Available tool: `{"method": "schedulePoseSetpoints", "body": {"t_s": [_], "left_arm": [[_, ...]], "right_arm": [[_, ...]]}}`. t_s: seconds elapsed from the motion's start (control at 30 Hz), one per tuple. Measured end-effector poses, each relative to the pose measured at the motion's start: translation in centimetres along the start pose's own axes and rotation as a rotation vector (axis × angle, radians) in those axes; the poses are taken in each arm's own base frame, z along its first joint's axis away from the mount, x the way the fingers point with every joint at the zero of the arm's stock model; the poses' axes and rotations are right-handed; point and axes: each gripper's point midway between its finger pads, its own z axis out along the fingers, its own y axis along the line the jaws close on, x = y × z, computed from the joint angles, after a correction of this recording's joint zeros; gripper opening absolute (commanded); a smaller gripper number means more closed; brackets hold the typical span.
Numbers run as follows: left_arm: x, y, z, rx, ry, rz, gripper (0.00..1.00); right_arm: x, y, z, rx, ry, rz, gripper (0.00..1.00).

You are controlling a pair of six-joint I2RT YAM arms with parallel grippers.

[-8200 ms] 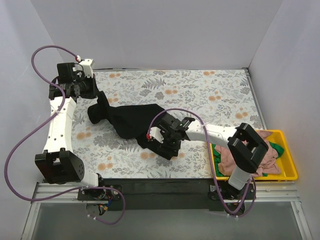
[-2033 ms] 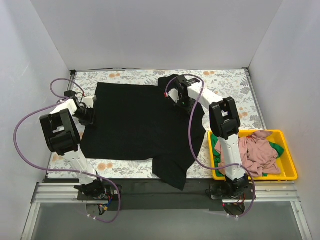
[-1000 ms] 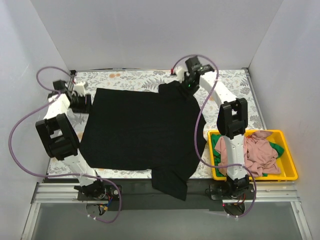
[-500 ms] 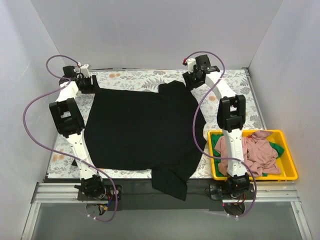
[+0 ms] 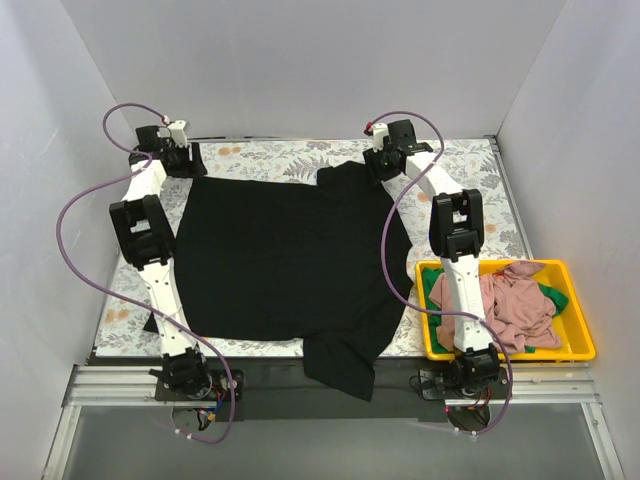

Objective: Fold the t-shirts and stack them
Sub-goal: Fold the tshirt

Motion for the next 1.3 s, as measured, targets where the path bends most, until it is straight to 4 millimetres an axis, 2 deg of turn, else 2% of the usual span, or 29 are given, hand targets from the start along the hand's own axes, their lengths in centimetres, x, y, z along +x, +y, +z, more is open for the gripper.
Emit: {"method": "schedulePoseSetpoints", "body": {"t_s": [0.03,0.07,0.17,0.23,0.27,0.5,0.67,0.93,1.13,1.3], "left_arm": [[0.1,0.1,0.3,-0.001,-0.001,0.003,0.6],[0.3,0.2,0.6,-0.001,-0.002,0.007,0.65],[1.2,0.4,1.4,0.005,0.01,0.024,0.66],[1.6,0.3,1.7,0.015,0.016,0.056,0.66],[1.6,0.3,1.8,0.022,0.016,0.072,0.66],[0.9,-0.1,2.0,0.066,-0.016,0.238,0.64],[0.0,-0.1,2.2,0.081,-0.048,0.316,0.61],[-2.8,-1.2,1.6,0.168,-0.154,0.396,0.56],[-2.8,-1.4,1.6,0.222,-0.184,0.426,0.55],[-0.4,-0.5,2.8,0.235,-0.142,0.445,0.55]], "right_arm": [[0.2,0.0,0.2,-0.003,0.004,0.003,0.52],[0.1,0.0,0.4,-0.004,-0.004,0.002,0.52],[-0.3,0.3,0.7,-0.006,-0.018,0.0,0.51],[-0.3,0.5,0.9,-0.009,-0.021,-0.001,0.44],[-0.4,0.6,0.9,-0.012,-0.026,-0.001,0.44],[-0.8,1.7,1.6,-0.028,-0.04,-0.006,0.02],[-1.0,2.2,1.8,-0.033,-0.047,-0.009,0.01],[-1.2,2.2,1.8,-0.032,-0.058,-0.041,0.01],[-1.5,2.3,1.4,-0.037,-0.066,-0.066,0.01],[-2.0,2.4,0.8,-0.037,-0.077,-0.086,0.01]]}}
